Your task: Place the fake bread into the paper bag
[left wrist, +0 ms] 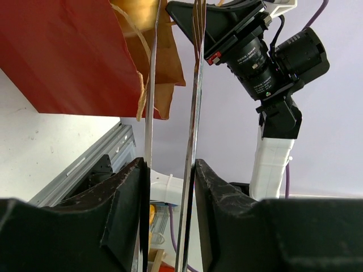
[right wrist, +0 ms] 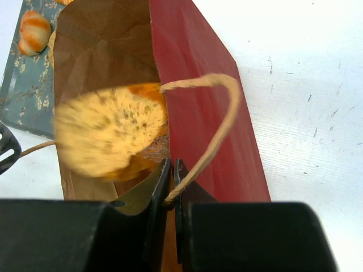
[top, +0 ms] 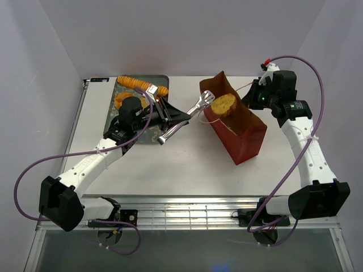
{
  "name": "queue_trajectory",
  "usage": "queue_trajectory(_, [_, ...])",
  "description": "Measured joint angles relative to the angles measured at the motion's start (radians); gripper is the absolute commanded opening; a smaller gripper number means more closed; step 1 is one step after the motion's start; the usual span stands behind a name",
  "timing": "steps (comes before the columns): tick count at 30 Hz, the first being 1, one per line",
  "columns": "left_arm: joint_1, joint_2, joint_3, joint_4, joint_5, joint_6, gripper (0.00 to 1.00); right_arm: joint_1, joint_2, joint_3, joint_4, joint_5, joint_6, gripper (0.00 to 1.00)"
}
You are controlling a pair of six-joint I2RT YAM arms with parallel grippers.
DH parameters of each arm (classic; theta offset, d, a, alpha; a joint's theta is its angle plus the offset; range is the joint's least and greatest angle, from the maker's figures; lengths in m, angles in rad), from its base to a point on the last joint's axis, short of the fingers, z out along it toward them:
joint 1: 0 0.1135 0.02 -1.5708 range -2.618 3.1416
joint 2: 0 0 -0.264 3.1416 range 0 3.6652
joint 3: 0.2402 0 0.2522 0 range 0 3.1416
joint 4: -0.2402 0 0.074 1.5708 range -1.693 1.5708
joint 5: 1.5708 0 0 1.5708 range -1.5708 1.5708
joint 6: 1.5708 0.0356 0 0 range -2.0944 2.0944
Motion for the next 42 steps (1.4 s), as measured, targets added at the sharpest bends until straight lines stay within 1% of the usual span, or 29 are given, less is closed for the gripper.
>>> queue_trajectory(5, [0.000, 0.000, 0.000, -0.007, -0.010, 0.000, 0.50, 0.000, -0.002, 0.000, 0.000, 0.000, 0.000, 0.12])
queue_trajectory(11, [0.000, -0.006, 0.000, -0.012, -0.014, 0.007, 0.46, 0.000, -0.003, 0.000, -0.001, 0.001, -0.002, 0.12])
queue_trajectory(14, [0.000, -0.009, 0.045, -0.084, -0.034, 0.052, 0.45, 0.000, -0.003, 0.000, -0.004, 0.001, -0.004, 0.12])
queue_trajectory(17, [0.013, -0.010, 0.151, -0.193, -0.074, 0.126, 0.45, 0.000, -0.003, 0.000, -0.012, 0.002, -0.007, 0.12])
queue_trajectory(20, [0.077, -0.032, 0.243, -0.262, -0.094, 0.196, 0.45, 0.000, -0.003, 0.000, -0.015, 0.002, -0.012, 0.12])
queue_trajectory(24, [0.269, -0.104, 0.256, -0.298, -0.076, 0.244, 0.45, 0.000, -0.003, 0.000, -0.016, 0.004, -0.015, 0.12])
queue_trajectory(26, [0.362, -0.126, 0.237, -0.298, -0.065, 0.256, 0.45, 0.000, -0.003, 0.000, -0.016, 0.005, -0.016, 0.12])
queue_trajectory(29, [0.458, -0.144, 0.164, -0.280, -0.014, 0.261, 0.45, 0.000, -0.003, 0.000, -0.016, 0.005, -0.018, 0.12])
queue_trajectory(35, [0.573, -0.116, -0.067, -0.219, 0.079, 0.235, 0.45, 0.000, -0.003, 0.000, -0.016, 0.005, -0.020, 0.12])
queue_trajectory(39, [0.646, -0.086, -0.177, -0.207, 0.101, 0.220, 0.48, 0.000, -0.003, 0.000, -0.017, 0.005, -0.021, 0.13])
queue_trajectory(42, [0.692, -0.077, -0.254, -0.152, 0.130, 0.197, 0.49, 0.000, -0.003, 0.000, -0.018, 0.005, -0.022, 0.13])
